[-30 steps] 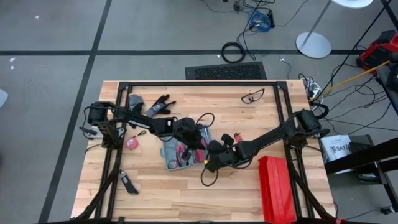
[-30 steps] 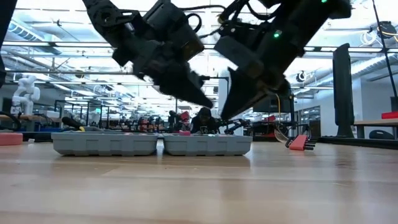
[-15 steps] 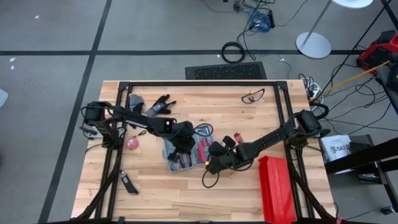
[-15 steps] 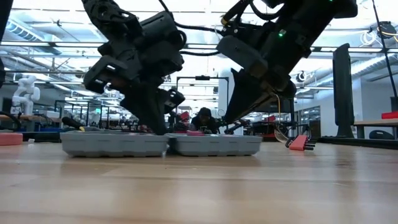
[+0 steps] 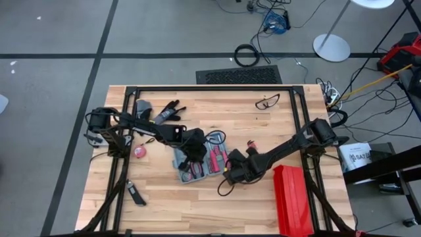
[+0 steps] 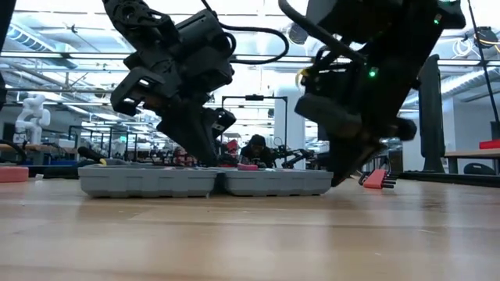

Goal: Prefit tool cases
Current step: Put the red terminal block into the gray prefit tools case

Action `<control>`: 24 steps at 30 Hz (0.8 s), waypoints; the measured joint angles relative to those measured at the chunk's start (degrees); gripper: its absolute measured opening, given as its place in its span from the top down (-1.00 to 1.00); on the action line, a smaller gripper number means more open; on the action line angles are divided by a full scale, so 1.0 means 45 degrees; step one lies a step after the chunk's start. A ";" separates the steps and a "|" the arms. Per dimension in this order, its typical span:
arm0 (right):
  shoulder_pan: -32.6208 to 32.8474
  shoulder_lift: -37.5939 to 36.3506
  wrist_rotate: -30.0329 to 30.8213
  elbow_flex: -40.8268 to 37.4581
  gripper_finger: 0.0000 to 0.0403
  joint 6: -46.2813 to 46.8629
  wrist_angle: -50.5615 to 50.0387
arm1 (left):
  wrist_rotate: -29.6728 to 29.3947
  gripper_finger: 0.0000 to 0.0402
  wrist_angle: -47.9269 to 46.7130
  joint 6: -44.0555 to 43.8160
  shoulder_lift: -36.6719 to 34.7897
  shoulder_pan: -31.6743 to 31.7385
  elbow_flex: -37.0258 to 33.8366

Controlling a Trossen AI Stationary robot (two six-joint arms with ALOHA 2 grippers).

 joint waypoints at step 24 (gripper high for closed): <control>-0.0136 0.0567 -0.0428 0.0010 1.00 -0.1088 0.2354 | 0.1472 1.00 0.1779 -0.0517 0.0780 -0.0048 0.0014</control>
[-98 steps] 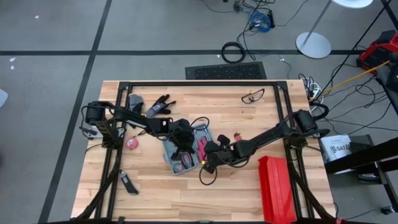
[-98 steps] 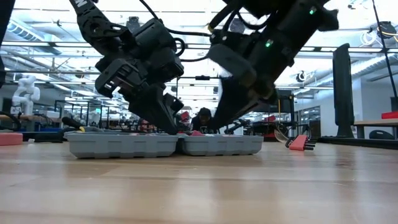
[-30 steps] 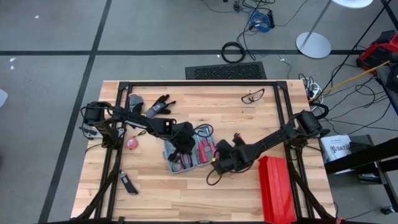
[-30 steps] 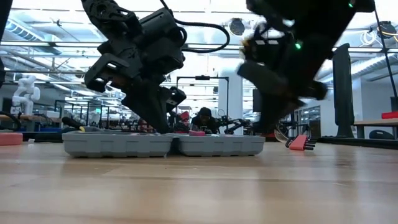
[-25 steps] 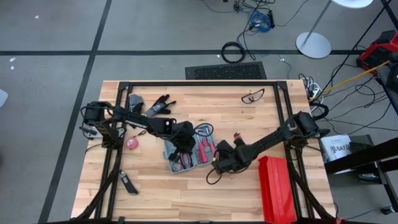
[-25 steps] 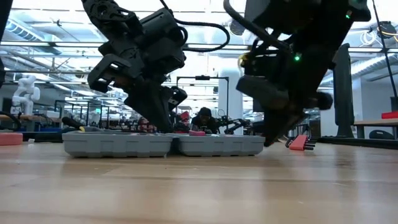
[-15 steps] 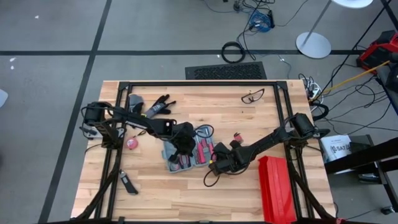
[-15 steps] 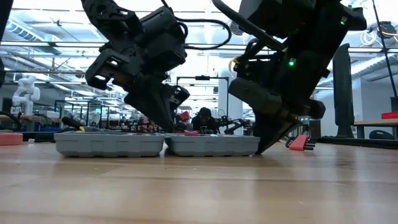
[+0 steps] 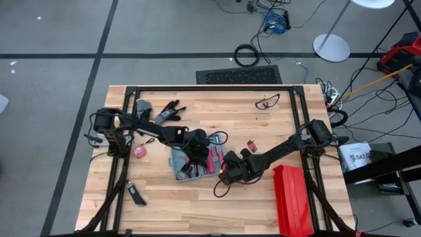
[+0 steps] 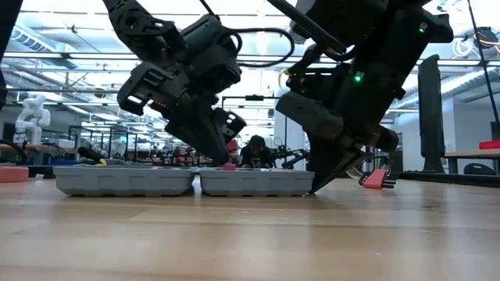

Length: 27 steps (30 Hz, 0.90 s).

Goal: Prefit tool cases
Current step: Put the red terminal block into the gray prefit tools case

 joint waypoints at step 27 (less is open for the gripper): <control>-0.0083 0.0010 -0.0002 0.0000 1.00 -0.0328 0.0284 | -0.0803 1.00 -0.0440 -0.0404 0.0114 0.0376 0.0049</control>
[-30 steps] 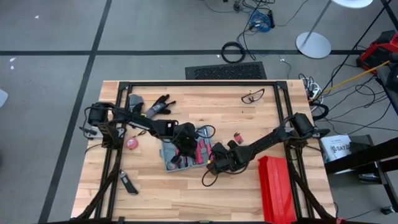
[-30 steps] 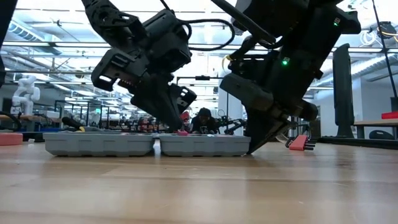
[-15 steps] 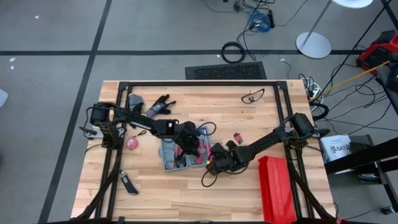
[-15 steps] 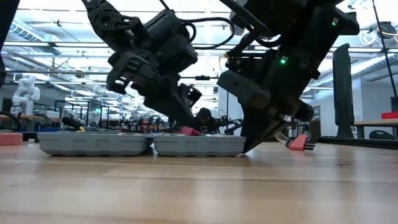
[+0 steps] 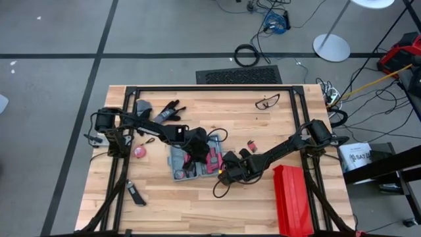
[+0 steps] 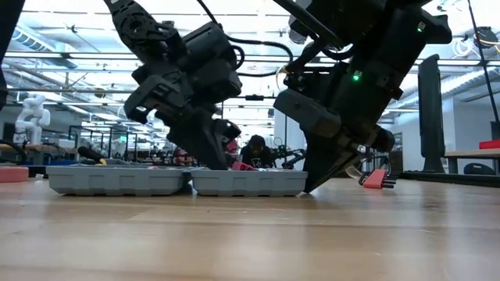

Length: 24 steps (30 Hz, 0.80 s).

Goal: Prefit tool cases
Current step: Put the red terminal block into the gray prefit tools case

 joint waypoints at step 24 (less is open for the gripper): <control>-0.0024 -0.0010 0.0046 0.0000 1.00 0.0000 -0.0024 | 0.1352 1.00 0.1811 -0.0786 0.0629 -0.0574 0.0000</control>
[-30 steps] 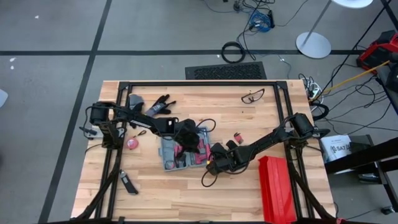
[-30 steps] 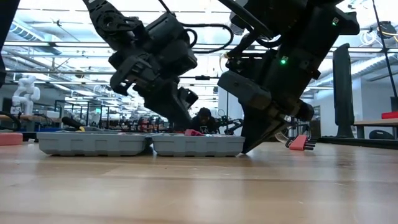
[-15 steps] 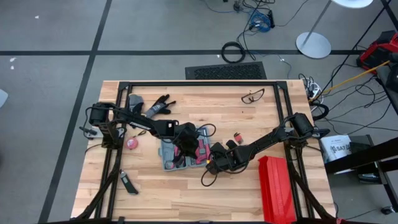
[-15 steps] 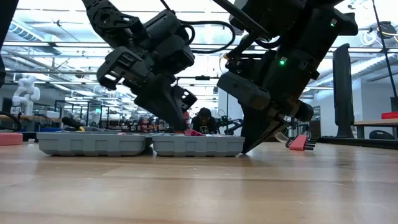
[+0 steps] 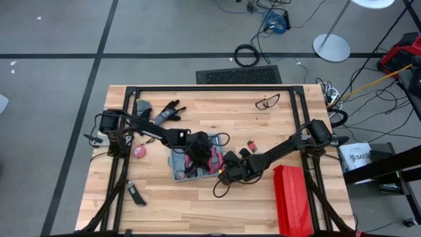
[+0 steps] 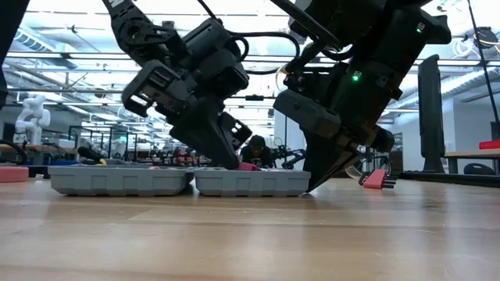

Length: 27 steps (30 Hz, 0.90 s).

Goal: Prefit tool cases
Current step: Put the red terminal block into the gray prefit tools case

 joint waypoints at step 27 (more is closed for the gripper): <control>-0.0249 -0.1135 -0.2208 0.0015 1.00 -0.0881 0.0405 | -0.0299 1.00 -0.1082 -0.0559 -0.0581 0.0501 0.0000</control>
